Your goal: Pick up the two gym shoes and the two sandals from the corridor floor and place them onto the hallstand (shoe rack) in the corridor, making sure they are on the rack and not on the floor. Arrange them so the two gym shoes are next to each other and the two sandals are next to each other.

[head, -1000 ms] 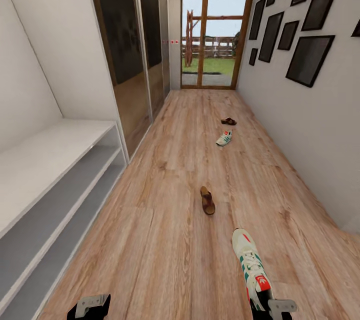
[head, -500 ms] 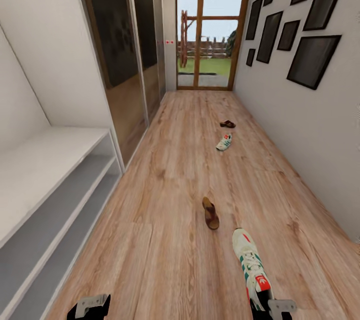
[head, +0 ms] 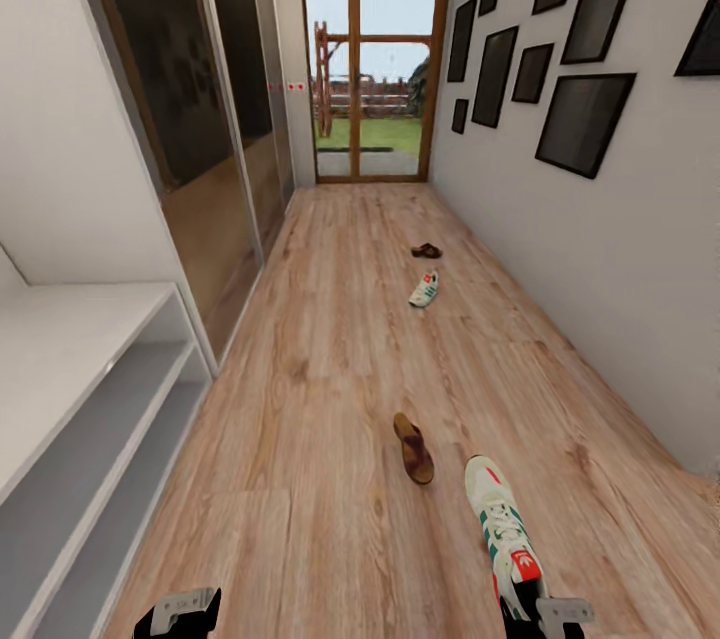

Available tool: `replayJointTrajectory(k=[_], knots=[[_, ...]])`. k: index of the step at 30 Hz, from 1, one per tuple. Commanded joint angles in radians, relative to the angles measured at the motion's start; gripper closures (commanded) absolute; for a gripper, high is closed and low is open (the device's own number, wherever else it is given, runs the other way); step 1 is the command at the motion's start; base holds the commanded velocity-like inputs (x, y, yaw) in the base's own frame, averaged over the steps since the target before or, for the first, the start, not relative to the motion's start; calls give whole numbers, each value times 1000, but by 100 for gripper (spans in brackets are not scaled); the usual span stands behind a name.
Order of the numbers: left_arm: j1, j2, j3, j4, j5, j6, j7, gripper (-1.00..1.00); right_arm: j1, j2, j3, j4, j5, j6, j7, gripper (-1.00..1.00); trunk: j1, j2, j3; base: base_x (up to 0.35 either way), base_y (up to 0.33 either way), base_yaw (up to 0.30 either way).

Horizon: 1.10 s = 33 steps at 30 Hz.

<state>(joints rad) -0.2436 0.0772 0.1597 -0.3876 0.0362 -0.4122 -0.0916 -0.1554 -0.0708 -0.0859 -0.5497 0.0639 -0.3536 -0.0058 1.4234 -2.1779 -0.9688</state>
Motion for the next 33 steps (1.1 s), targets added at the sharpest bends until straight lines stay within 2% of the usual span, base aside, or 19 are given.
replayJointTrajectory(k=[1,11,22,33], knots=[[0,0,6,1,4,-2,-10,-100,0,1,-3,1,7,-3,0,100,0,0,0,286,228,-257],[0,0,6,1,4,-1,-10,-100,0,1,-3,1,7,-3,0,100,0,0,2,284,232,-217],[0,0,6,1,4,-2,-10,-100,-1,1,-3,2,7,-4,-2,100,0,0,2,290,203,-14],[0,-1,5,1,4,-2,-11,-100,-1,-1,-3,2,8,-4,0,100,0,0,2,305,101,-1]])
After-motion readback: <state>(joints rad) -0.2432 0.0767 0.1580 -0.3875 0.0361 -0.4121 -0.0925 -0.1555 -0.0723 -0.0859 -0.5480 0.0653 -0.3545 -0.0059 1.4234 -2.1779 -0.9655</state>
